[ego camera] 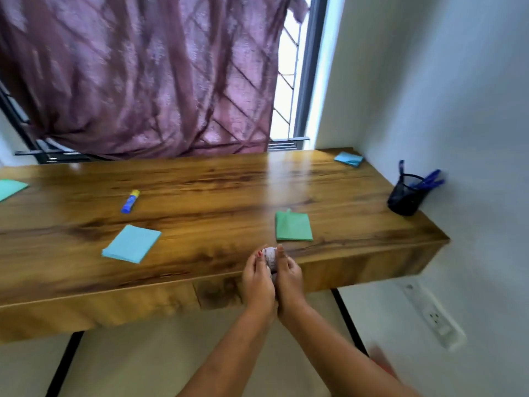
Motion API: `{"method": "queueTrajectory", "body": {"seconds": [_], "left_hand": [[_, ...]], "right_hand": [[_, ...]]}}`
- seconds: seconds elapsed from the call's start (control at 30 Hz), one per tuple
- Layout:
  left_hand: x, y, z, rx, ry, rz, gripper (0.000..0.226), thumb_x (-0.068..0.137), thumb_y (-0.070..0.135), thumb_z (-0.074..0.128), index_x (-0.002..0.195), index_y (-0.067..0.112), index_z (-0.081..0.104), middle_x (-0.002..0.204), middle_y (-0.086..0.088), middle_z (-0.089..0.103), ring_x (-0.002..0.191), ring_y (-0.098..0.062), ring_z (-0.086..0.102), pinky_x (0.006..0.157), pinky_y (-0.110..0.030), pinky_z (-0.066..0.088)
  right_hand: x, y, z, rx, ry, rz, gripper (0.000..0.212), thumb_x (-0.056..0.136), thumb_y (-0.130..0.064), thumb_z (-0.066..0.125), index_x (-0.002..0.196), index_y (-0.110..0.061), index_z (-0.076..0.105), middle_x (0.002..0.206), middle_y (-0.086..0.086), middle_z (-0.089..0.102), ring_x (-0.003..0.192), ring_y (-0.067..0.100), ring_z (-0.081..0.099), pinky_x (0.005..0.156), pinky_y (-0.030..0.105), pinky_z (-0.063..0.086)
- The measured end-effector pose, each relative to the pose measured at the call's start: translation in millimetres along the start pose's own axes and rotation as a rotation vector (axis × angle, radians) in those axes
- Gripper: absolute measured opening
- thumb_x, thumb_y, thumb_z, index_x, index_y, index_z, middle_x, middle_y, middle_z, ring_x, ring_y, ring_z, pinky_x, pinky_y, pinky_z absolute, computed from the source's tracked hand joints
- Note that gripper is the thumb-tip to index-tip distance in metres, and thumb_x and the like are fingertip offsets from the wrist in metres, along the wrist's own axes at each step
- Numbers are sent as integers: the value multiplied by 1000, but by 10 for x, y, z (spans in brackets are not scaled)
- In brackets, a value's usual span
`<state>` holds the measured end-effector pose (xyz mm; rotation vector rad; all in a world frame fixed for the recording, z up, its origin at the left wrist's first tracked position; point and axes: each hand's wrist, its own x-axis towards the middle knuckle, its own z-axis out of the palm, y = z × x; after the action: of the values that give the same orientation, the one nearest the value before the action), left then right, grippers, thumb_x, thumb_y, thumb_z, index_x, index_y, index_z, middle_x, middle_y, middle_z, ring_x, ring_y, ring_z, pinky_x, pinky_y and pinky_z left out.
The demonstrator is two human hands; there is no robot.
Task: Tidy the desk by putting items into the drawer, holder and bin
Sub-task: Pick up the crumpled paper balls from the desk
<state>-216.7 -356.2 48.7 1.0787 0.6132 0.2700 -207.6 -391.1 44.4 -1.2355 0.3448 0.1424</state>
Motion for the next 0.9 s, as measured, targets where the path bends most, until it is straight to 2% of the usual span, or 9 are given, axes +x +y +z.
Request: {"method": "queueTrajectory", "body": {"seconds": [0.13, 0.2, 0.3, 0.43, 0.53, 0.67, 0.73, 0.8, 0.9], "left_hand": [[-321, -407, 280, 97, -92, -40, 20, 100, 16, 43, 107, 15, 61, 94, 1, 66, 80, -6, 63, 58, -10, 48], [-493, -594, 436, 151, -141, -81, 18, 100, 15, 43, 108, 14, 60, 92, 2, 64, 79, -7, 62, 59, -10, 49], [-635, -857, 699, 199, -221, -137, 22, 100, 13, 41, 110, 5, 58, 97, -10, 65, 83, -16, 63, 66, -15, 52], [-744, -1233, 1135, 247, -266, -237, 24, 101, 15, 40, 110, 1, 57, 103, -18, 62, 92, -24, 60, 76, -26, 51], [-824, -1562, 1435, 298, -294, -335, 20, 102, 20, 40, 95, 10, 56, 97, -15, 62, 94, -27, 59, 89, -40, 49], [-884, -2066, 1734, 457, -354, -409, 23, 101, 31, 39, 93, 15, 53, 87, -5, 63, 82, -20, 62, 78, -34, 51], [-903, -2305, 1792, 582, -366, -433, 24, 101, 34, 38, 96, 15, 52, 94, -8, 62, 89, -23, 61, 83, -35, 51], [-878, -2506, 1779, 700, -372, -427, 24, 100, 31, 37, 97, 14, 52, 105, -13, 62, 98, -28, 60, 91, -42, 49], [-802, -2854, 1762, 823, -439, -448, 24, 100, 26, 34, 100, 13, 54, 108, -15, 63, 102, -30, 60, 94, -44, 48]], "right_hand": [[-51, 27, -610, 19, 137, 16, 45, 96, -36, 49, 101, 7, 63, 88, 19, 69, 73, 21, 67, 55, 22, 54], [-45, 39, -926, 30, 202, 33, 47, 97, -37, 48, 102, 7, 62, 86, 18, 69, 70, 20, 67, 50, 20, 52], [44, 28, -1356, 57, 266, 51, 48, 97, -38, 48, 102, 8, 62, 82, 15, 68, 67, 18, 67, 47, 17, 49], [271, -36, -2009, 4, 324, 32, 48, 96, -37, 49, 102, 8, 64, 80, 12, 69, 61, 11, 68, 51, 17, 51], [432, -54, -2508, 7, 341, 100, 43, 94, -40, 52, 98, 1, 67, 84, 14, 70, 74, 23, 68, 70, 31, 56], [598, 48, -3095, 22, 387, 161, 42, 93, -38, 56, 98, 3, 65, 95, 25, 69, 88, 36, 68, 81, 46, 55], [628, 174, -3312, 17, 413, 206, 42, 92, -39, 57, 100, 2, 65, 95, 23, 70, 87, 35, 69, 77, 44, 56], [633, 330, -3476, 11, 403, 275, 38, 91, -43, 58, 98, -6, 68, 89, 14, 74, 83, 27, 72, 72, 36, 57], [700, 632, -3741, 33, 434, 350, 35, 90, -43, 59, 101, -11, 69, 91, 10, 74, 86, 23, 72, 73, 34, 57]]}}
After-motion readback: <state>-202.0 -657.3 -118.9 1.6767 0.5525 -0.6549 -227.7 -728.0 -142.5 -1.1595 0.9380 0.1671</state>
